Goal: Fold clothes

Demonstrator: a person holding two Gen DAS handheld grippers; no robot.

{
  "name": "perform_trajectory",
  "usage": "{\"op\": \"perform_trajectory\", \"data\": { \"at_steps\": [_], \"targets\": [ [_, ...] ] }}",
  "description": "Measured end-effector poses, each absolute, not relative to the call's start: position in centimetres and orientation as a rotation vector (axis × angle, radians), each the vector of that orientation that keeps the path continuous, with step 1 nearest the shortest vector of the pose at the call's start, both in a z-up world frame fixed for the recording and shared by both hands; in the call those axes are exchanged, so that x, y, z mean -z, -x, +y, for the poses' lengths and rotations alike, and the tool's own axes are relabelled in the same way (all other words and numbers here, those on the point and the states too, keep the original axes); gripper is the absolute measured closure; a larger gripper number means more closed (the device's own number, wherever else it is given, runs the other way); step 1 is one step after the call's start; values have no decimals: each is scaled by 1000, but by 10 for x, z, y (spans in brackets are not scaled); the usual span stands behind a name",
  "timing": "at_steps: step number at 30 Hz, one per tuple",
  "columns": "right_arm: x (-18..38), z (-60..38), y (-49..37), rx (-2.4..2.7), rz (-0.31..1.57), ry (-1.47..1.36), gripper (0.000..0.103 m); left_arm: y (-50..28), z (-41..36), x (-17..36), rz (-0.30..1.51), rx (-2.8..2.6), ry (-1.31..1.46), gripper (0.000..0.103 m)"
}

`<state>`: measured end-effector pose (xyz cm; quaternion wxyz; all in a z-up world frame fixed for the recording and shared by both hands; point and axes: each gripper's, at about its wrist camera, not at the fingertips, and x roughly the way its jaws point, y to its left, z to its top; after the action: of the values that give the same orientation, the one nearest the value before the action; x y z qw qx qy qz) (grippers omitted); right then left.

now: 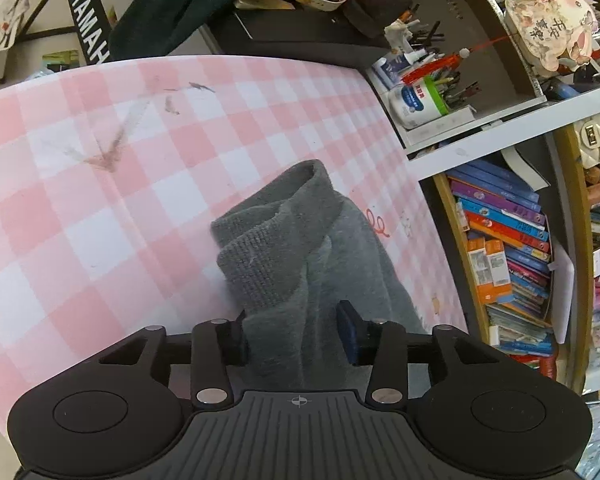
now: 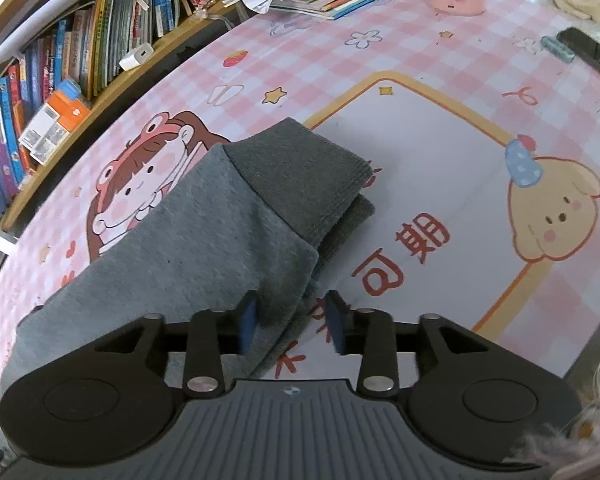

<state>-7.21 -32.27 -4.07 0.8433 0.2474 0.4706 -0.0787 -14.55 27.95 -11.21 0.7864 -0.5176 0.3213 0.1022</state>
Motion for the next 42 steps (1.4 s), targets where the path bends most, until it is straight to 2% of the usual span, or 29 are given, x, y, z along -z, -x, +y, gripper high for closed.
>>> {"op": "perform_trajectory", "data": {
  "at_steps": [3,8,13,23,37,42],
  "targets": [
    [33,-316,78,185,998,-477,59,149,280,114,681,-214,1128,61],
    [19,-286,87,108,977,-347,56,150,280,115,666,-201,1127,60],
    [9,-245,89,-9,937,-161,45,152,281,115,666,-176,1113,60],
    [23,-111,90,-424,871,287,33,156,286,120,652,-122,1131,57],
    [29,5,89,-589,759,451,30,160,289,124,623,-82,1144,57],
    [47,15,104,-577,811,529,31,161,288,125,614,-88,1166,57]
  ]
}}
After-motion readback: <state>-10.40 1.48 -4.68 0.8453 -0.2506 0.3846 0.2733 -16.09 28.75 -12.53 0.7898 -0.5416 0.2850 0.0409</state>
